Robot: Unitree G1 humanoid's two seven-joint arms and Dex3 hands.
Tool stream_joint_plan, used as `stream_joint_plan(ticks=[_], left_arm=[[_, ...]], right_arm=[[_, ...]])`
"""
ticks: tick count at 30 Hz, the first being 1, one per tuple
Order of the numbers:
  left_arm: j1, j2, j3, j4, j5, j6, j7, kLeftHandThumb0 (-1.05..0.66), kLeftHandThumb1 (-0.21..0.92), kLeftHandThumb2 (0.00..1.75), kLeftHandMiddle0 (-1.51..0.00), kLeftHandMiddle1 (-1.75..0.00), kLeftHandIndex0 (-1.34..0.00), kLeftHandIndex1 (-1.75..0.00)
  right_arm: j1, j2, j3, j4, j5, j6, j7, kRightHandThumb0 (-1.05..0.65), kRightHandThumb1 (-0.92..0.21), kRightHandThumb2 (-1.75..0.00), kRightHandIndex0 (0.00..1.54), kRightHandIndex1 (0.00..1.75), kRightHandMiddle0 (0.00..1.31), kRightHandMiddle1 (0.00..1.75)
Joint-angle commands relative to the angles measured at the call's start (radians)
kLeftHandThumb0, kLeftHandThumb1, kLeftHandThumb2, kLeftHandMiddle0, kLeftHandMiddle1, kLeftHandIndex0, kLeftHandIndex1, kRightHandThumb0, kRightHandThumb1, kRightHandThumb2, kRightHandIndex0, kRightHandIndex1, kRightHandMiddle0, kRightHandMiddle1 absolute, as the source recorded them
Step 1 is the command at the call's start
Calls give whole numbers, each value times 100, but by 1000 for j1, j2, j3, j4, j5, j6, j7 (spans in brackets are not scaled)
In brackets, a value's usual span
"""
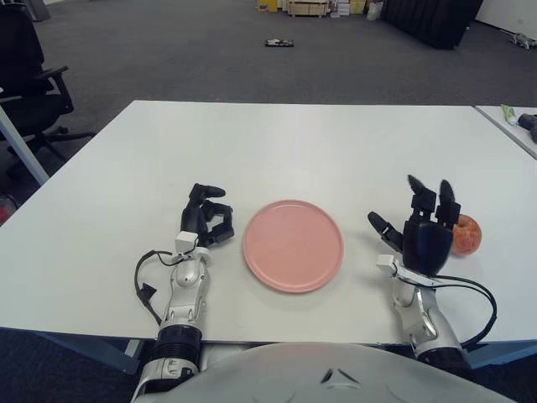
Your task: Put the apple into the plate.
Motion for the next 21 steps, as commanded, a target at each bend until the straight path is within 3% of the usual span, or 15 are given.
stream_joint_plan(ticks=[1,12,17,19,21], left_arm=[[-3,1,-1,11,4,7,6,0,43,110,-58,-147,-42,-175],[-1,2,0,11,-5,4,-3,0,44,110,-57,-148,-42,-175],[0,3,0,12,-11,-1,-9,0,43,110,-57,-148,-43,-175],[1,3,0,13,-11,-2,-9,0,43,110,-57,-148,-43,-175],[1,3,0,13,-11,-3,-9,0,43,110,-57,-147,-43,-175]], right_arm=[[-18,-8,-9,-19,-14,70,-22,-93,-75,-44,0,0,0,2],[-55,-67,-51,65,19,167,-99,-97,-72,-38,0,0,0,0],[-47,-81,-74,49,43,223,-81,-101,-73,-36,0,0,0,0],[71,-41,-100,-250,-24,323,-4,-103,-75,-33,0,0,0,0],[51,-37,-118,-212,-31,336,-104,-104,-76,-31,0,0,0,0]])
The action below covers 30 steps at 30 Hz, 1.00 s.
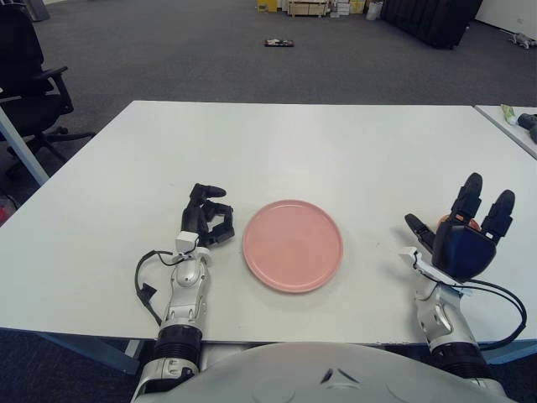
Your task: Put the apple into the plate.
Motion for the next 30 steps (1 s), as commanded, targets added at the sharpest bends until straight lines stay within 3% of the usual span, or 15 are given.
stream_joint_plan(ticks=[1,8,14,16,25,30], left_arm=[[2,4,1,14,-7,-1,-6,0,43,110,-58,-147,-43,-175],[4,4,0,11,-3,-2,-3,0,43,110,-59,-145,-43,-175],[4,6,-3,6,14,15,11,0,43,110,-59,-146,-42,-175],[3,6,-4,7,19,17,15,0,43,110,-59,-147,-42,-175],[0,1,-3,14,5,3,8,0,43,110,-59,-147,-41,-175],[0,0,-2,16,4,3,7,0,43,110,-59,-148,-41,-175]], right_arm=[[17,21,-45,-117,-40,74,-83,-104,-77,-30,0,0,0,0],[-97,-5,-79,150,28,50,-245,-105,-79,-27,0,0,0,0],[-133,-15,-95,207,68,87,-247,-105,-79,-26,0,0,0,0],[-140,-20,-101,219,82,104,-233,-105,-79,-25,0,0,0,0],[-162,-11,-106,182,166,281,31,-102,-80,-24,0,0,0,0],[-188,-10,-88,192,172,334,95,-100,-81,-24,0,0,0,0]])
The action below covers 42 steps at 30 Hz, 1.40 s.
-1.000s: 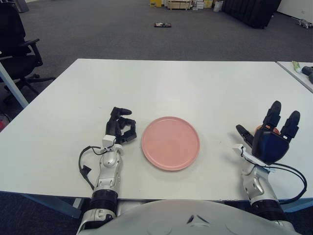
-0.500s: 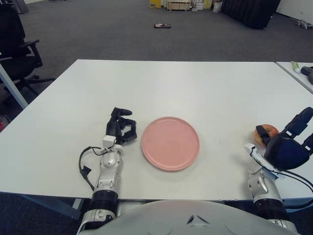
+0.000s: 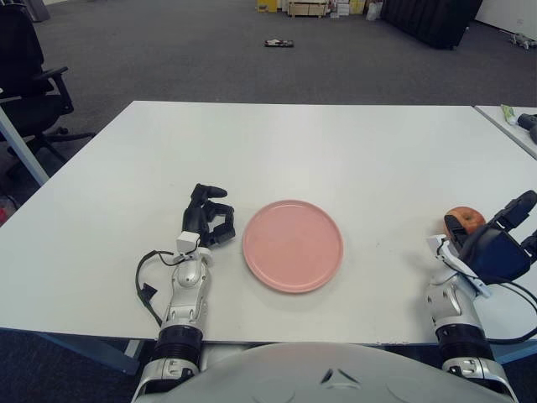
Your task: Put the apple into the plate.
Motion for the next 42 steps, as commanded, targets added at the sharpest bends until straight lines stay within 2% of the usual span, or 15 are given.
stream_joint_plan(ticks=[1,9,28,30,32,34,42], left_arm=[[-2,0,2,14,-4,4,2,0,43,111,-59,-148,-40,-175],[2,-1,3,7,2,11,12,0,43,113,-57,-154,-39,-175],[7,4,2,8,3,6,12,-1,42,115,-56,-158,-39,-175],[7,4,2,9,0,6,9,-1,42,115,-55,-158,-39,-175],[6,4,2,9,-3,8,7,-1,42,115,-55,-157,-39,-175],[6,4,2,9,-4,10,8,-1,43,114,-56,-156,-40,-175],[6,1,4,6,1,15,18,0,44,110,-57,-149,-41,-175]], right_arm=[[-35,-1,16,14,16,40,53,-100,-81,-24,0,0,0,0],[-51,-17,39,39,33,60,123,-98,-81,-23,0,0,0,0],[-47,-27,50,37,49,63,124,-96,-80,-23,0,0,0,0],[-51,-23,72,2,63,66,198,-96,-80,-23,0,0,0,0],[-62,-22,108,-59,96,72,336,-96,-80,-23,0,0,0,0],[-70,-31,122,-68,116,60,408,-95,-79,-22,0,0,0,0],[-94,-51,129,-35,125,53,456,-84,-74,-26,0,0,0,0]])
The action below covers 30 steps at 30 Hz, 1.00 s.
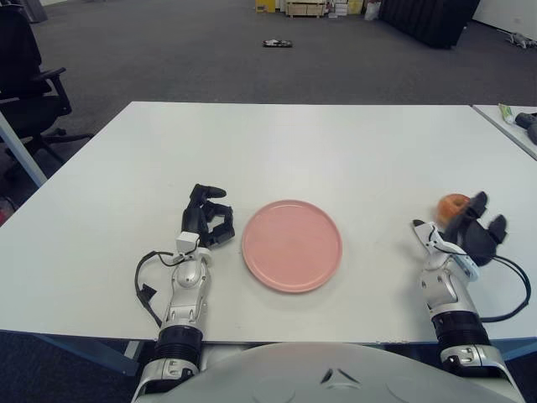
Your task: Put the apple into the plate.
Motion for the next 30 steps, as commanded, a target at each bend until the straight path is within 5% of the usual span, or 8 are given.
stream_joint_plan(ticks=[1,14,30], left_arm=[[4,2,4,9,1,14,7,0,44,109,-57,-148,-41,-175],[2,1,8,15,-8,4,-1,0,44,109,-57,-149,-41,-175],[2,6,7,12,3,10,4,0,43,112,-55,-153,-41,-175]], right_arm=[[-22,-6,4,15,13,8,19,-83,-71,-31,0,0,0,0],[-60,9,5,27,3,34,-32,-83,-62,-49,0,0,0,0],[-126,5,5,149,13,-70,-183,-87,-60,-49,0,0,0,0]])
